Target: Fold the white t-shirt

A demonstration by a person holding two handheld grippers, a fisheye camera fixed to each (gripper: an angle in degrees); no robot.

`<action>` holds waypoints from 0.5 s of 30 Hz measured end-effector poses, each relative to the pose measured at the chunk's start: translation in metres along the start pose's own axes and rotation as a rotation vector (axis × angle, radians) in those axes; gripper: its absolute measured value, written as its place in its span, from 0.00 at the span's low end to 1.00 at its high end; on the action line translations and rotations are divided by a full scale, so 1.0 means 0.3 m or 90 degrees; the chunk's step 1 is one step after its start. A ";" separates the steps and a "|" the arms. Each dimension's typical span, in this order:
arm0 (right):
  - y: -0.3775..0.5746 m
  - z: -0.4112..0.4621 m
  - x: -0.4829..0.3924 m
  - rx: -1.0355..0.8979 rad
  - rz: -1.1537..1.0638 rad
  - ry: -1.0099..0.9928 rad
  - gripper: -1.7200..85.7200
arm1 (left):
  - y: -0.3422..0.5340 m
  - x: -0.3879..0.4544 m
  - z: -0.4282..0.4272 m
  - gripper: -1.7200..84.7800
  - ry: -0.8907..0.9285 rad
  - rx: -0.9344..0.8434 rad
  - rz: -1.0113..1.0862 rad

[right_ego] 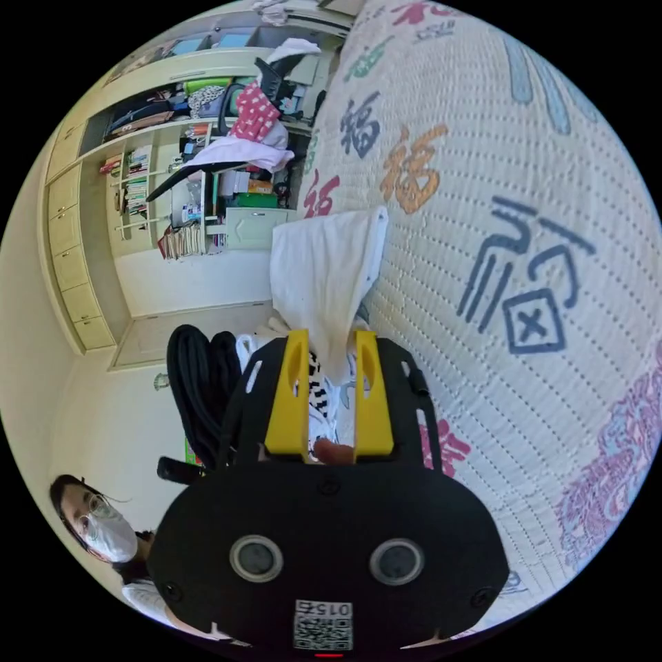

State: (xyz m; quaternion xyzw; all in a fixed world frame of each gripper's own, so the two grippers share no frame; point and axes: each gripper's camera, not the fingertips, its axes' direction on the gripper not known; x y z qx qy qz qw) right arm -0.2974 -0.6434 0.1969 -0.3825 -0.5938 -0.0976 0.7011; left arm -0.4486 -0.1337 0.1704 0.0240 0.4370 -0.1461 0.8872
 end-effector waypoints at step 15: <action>0.791 -0.613 -0.196 0.171 -0.273 -0.135 0.03 | 0.036 0.312 0.194 0.18 -0.101 0.053 0.062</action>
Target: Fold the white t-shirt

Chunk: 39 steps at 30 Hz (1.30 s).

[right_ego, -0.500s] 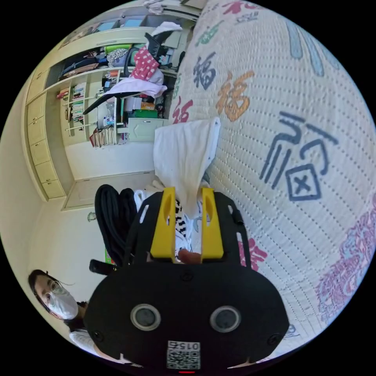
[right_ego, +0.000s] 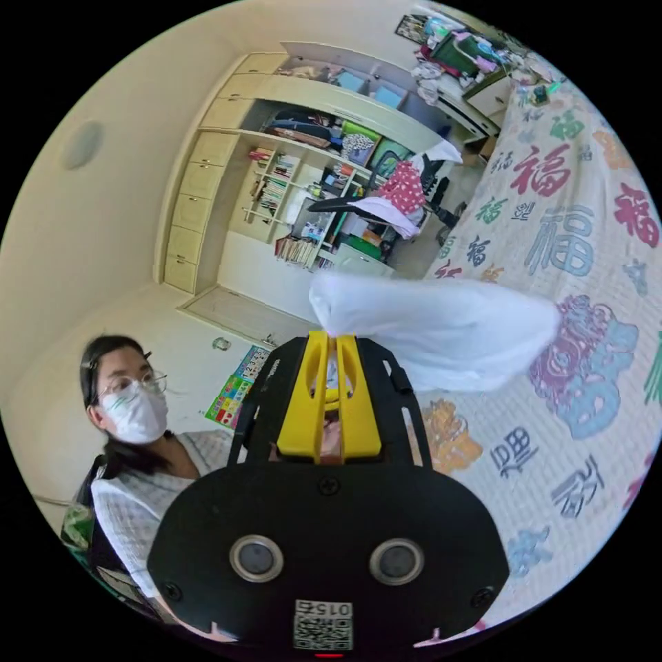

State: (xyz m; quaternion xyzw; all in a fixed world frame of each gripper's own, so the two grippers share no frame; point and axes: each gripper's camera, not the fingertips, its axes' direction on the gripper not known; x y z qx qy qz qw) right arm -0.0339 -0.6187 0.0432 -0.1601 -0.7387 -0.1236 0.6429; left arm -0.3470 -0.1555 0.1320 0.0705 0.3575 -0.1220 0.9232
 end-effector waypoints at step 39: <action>1.635 -0.940 -0.334 0.324 0.061 0.158 0.05 | -0.134 0.916 -0.036 0.02 0.307 -0.096 0.401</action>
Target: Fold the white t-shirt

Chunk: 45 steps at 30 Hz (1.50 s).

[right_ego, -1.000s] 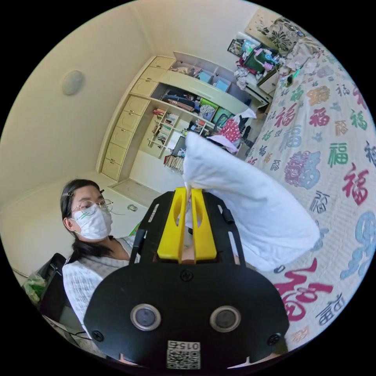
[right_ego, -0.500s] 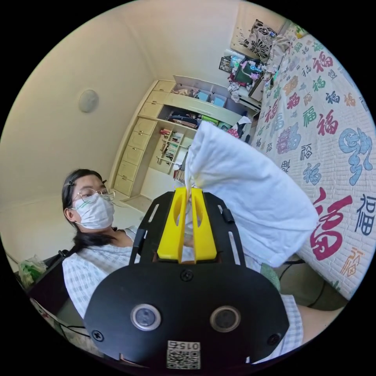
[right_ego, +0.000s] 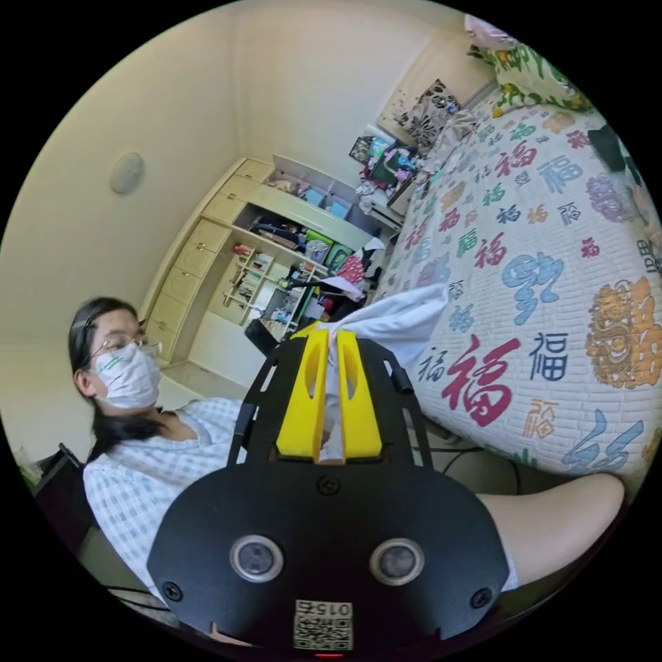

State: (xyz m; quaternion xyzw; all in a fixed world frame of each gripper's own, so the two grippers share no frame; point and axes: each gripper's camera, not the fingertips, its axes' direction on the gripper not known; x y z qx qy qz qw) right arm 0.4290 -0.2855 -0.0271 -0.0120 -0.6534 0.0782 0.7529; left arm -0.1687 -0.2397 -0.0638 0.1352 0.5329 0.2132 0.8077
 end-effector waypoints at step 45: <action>0.080 0.848 0.316 -0.449 -0.113 -0.032 0.06 | 0.408 -0.403 0.164 0.07 -0.144 -0.101 -0.564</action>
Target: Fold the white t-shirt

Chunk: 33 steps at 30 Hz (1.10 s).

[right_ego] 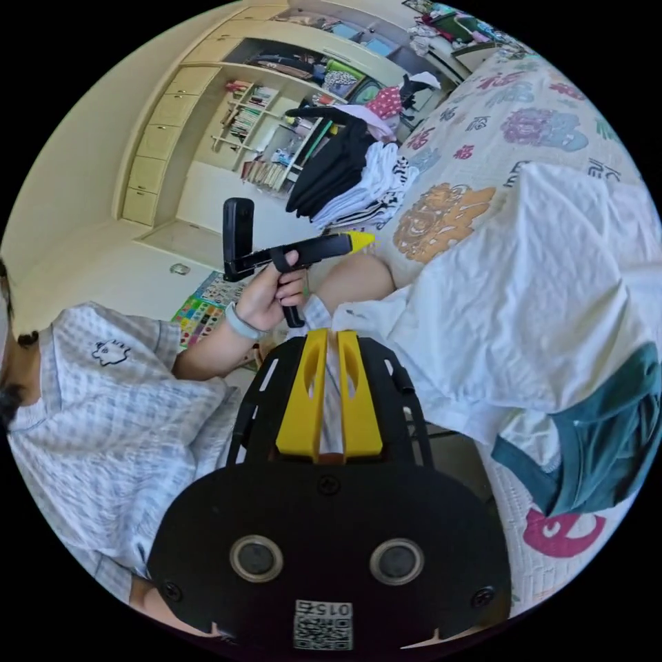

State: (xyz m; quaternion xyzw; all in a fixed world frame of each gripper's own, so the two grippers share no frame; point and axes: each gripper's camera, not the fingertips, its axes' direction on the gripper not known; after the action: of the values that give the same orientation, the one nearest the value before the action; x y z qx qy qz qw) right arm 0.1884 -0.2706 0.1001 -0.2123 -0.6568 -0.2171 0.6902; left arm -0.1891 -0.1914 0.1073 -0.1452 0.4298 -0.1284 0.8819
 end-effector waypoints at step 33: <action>-0.079 0.068 -0.069 -0.077 0.027 0.322 0.16 | -0.082 0.308 0.150 0.12 -0.032 -0.159 0.294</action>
State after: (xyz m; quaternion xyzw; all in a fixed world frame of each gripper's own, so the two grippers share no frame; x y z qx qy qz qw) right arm 0.1574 -0.2777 0.0807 -0.2061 -0.4446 -0.2876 0.8229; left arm -0.1008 -0.2400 0.0762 -0.1541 0.4422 0.1336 0.8734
